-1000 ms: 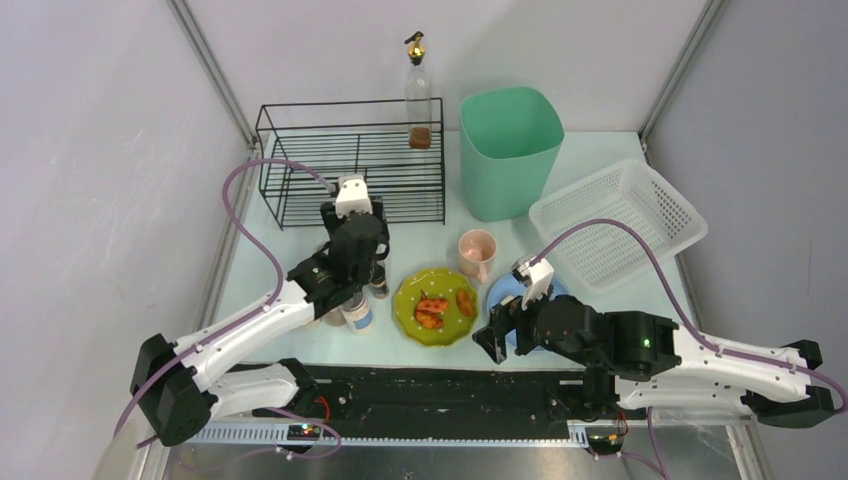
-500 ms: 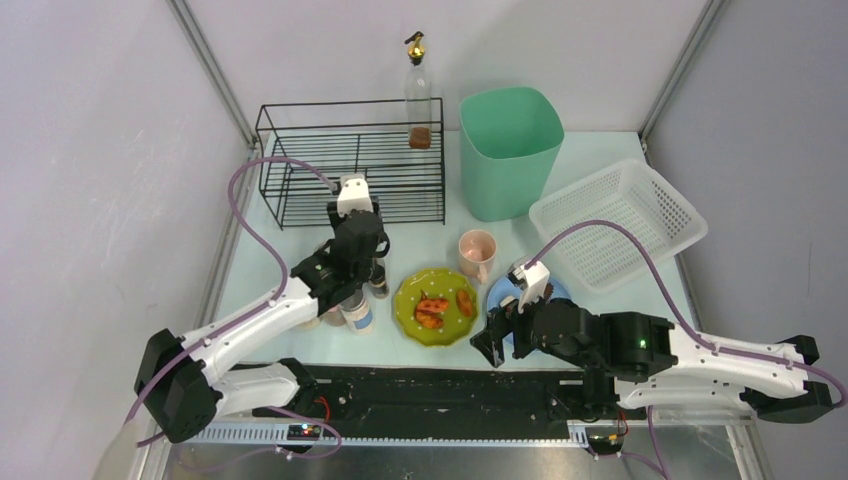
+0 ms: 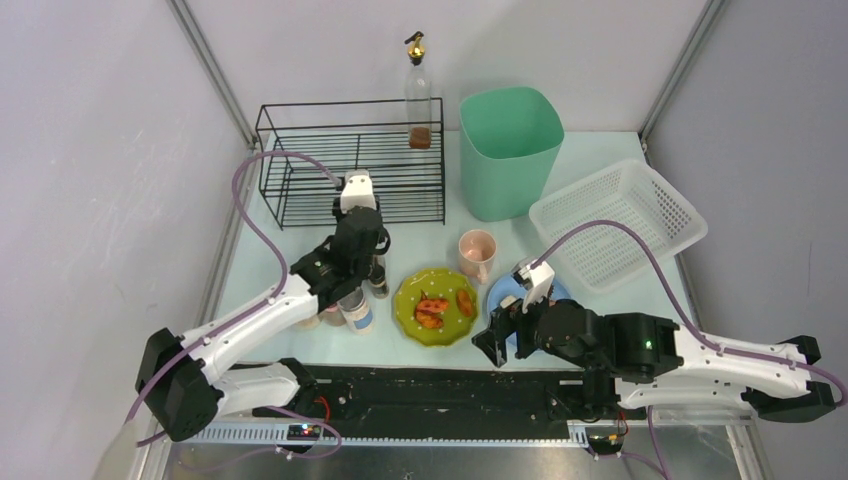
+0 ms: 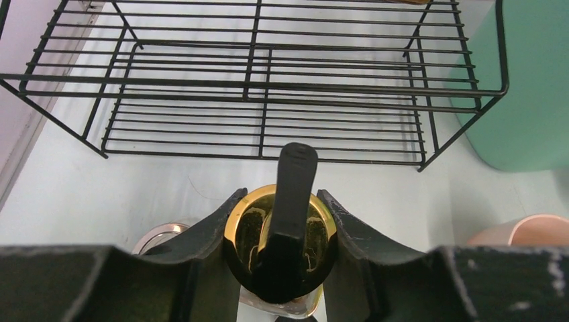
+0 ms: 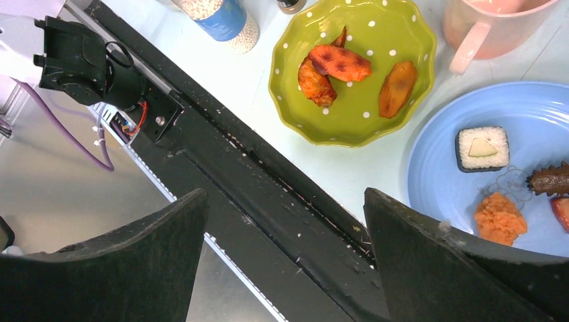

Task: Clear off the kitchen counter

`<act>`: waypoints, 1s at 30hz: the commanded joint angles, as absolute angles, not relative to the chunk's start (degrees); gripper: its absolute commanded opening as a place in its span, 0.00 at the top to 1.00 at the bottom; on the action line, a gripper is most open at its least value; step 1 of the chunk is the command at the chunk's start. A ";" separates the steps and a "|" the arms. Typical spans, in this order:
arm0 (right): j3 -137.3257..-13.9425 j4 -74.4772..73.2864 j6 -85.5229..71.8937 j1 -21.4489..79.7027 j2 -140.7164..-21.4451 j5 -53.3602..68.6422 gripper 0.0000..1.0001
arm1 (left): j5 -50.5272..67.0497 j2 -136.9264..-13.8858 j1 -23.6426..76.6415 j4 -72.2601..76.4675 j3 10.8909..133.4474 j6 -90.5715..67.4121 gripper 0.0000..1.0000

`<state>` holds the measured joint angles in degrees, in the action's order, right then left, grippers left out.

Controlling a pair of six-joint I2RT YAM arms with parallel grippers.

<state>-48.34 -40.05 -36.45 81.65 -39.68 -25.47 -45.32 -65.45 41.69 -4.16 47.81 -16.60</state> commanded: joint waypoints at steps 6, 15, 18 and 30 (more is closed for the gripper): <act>-48.35 -38.28 -35.16 82.11 -36.97 -27.81 0.11 | -42.38 -63.28 41.37 -5.54 61.30 -13.97 1.00; -49.40 -39.45 -34.16 82.11 -35.77 -28.49 0.10 | -39.72 -66.29 41.31 -7.09 73.11 -12.33 1.00; -49.74 -39.24 -33.64 82.11 -35.77 -28.41 0.10 | -39.44 -69.60 41.29 -8.44 78.56 -10.43 1.00; -52.03 -39.99 -31.08 82.09 -35.16 -28.38 0.11 | -39.41 -81.46 38.98 -12.27 101.32 -3.51 1.00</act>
